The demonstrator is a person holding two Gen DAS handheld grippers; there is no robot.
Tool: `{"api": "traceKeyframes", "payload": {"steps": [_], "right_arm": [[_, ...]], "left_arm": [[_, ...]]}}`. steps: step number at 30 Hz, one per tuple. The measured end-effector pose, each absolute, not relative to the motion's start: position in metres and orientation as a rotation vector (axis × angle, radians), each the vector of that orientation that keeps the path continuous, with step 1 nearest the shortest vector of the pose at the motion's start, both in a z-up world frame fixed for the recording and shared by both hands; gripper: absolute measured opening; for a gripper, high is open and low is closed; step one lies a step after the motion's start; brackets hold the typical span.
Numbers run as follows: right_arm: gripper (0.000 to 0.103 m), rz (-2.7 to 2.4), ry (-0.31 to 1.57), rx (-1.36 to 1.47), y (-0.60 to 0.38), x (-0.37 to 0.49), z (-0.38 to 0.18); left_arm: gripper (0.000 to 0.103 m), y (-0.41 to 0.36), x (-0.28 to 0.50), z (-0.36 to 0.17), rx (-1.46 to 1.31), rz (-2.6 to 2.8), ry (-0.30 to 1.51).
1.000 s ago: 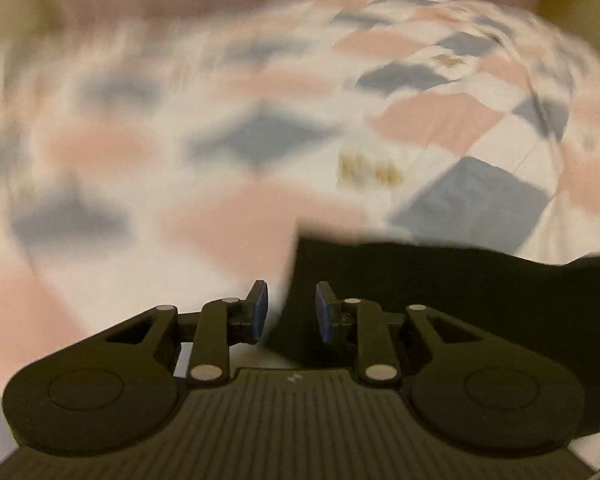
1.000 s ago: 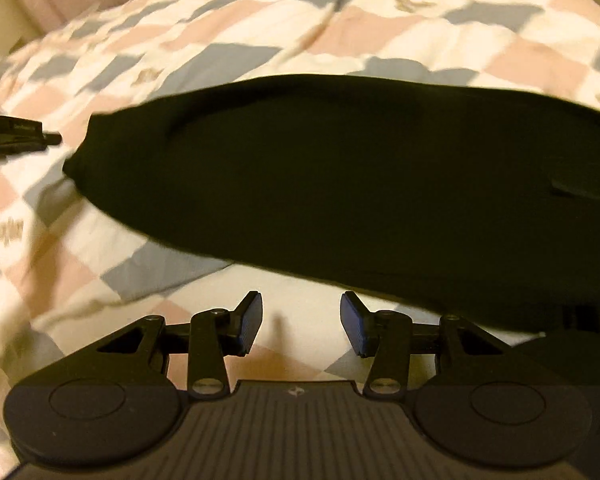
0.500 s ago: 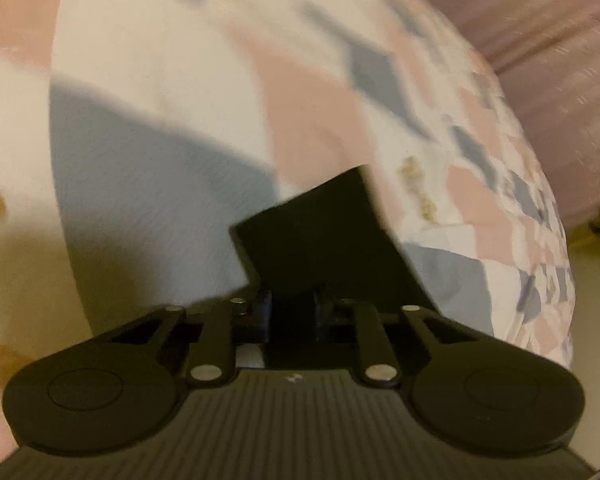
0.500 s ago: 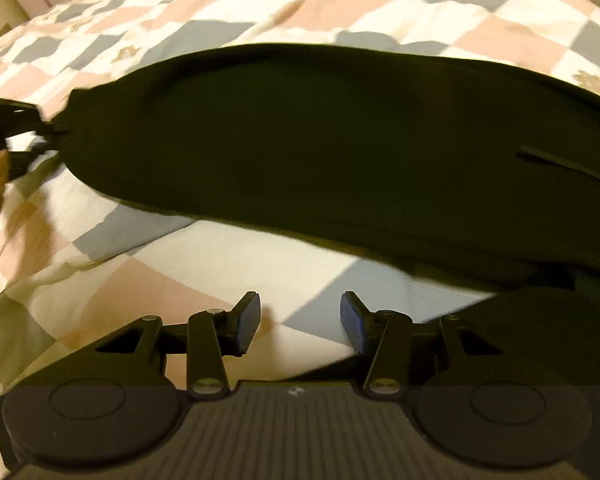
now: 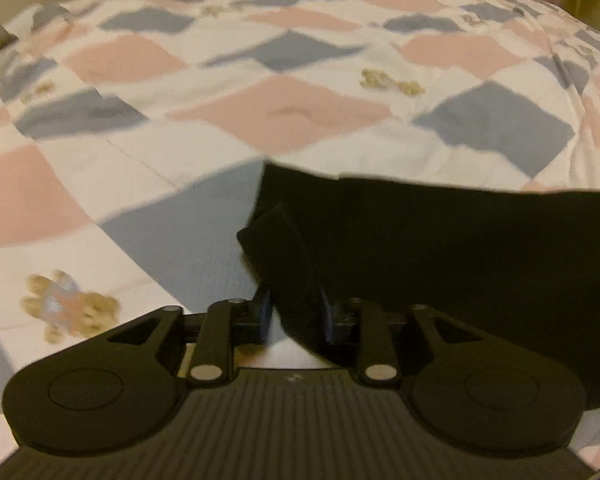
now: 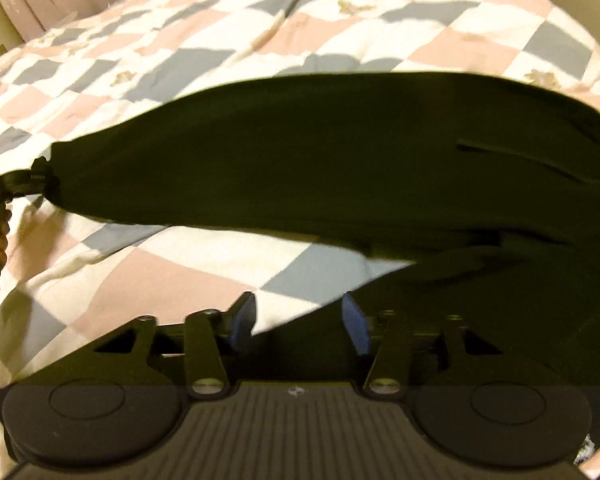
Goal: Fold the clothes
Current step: 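Open both grippers to release the waistband and pull back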
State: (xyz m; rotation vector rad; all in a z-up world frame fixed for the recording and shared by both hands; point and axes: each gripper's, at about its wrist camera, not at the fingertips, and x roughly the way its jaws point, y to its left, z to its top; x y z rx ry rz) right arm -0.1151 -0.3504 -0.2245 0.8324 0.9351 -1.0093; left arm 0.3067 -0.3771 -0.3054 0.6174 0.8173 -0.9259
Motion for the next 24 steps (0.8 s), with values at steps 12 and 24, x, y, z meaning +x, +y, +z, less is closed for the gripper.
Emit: {"api": "traceKeyframes", "payload": {"steps": [12,24], "right_arm": [[0.063,-1.020,0.906,0.892,-0.312,-0.242,-0.198],[0.070,-1.000,0.800,0.822,-0.290,-0.317,-0.135]], "left_arm": [[0.042,-0.227,0.247,-0.193,0.650,-0.589,0.888],[0.055,-0.176,-0.023,-0.086,0.630,-1.013,0.938]]}}
